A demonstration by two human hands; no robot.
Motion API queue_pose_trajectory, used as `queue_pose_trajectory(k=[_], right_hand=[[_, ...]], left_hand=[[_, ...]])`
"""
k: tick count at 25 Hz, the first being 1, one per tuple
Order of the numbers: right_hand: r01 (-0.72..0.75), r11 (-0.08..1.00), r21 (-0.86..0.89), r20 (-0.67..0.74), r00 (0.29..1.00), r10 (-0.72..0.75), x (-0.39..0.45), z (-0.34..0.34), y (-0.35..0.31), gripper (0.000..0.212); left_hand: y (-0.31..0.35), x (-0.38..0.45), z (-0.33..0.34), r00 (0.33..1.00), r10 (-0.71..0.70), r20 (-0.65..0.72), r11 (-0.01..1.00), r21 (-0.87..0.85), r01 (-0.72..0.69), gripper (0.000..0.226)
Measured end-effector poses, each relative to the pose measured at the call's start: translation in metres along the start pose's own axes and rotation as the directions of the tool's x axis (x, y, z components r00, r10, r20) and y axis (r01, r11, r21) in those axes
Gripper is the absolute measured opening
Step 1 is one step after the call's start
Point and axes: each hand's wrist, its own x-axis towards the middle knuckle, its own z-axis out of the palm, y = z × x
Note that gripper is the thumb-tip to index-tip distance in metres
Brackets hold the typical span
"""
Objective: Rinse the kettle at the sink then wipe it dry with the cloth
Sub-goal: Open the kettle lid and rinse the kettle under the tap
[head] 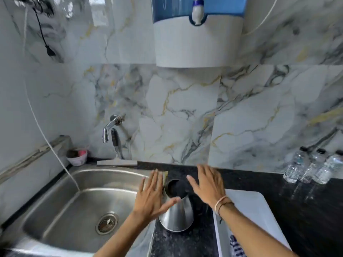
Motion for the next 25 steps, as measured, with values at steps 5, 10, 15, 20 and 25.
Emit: queue_pose_trajectory(k=[5,10,15,20,25], right_hand=[[-0.183,0.977,0.107,0.254,0.955,0.151,-0.008,0.040,-0.048,0.063],[-0.221,0.964,0.147,0.335,0.928,0.162,0.010,0.044,-0.047,0.045],[-0.345,0.748,0.568,0.513,0.858,0.006,0.021,0.042,-0.004,0.036],[-0.334,0.641,0.691,0.619,0.732,-0.286,0.025,0.037,0.030,0.065],[0.065,0.909,0.413,-0.056,0.997,-0.046,0.004,0.086,0.008,0.051]], left_hand=[[0.000,-0.004,0.045,0.979,0.052,0.196,0.997,0.039,-0.061,0.130],[-0.008,0.003,0.057,0.989,0.082,0.121,0.996,0.020,-0.085,0.128],[-0.009,0.001,0.056,0.989,0.109,0.099,0.994,0.018,-0.111,0.127],[-0.006,0.000,0.056,0.991,0.127,0.050,0.992,-0.002,-0.127,0.125],[-0.008,-0.002,0.056,0.989,0.146,0.038,0.989,0.023,-0.147,0.116]])
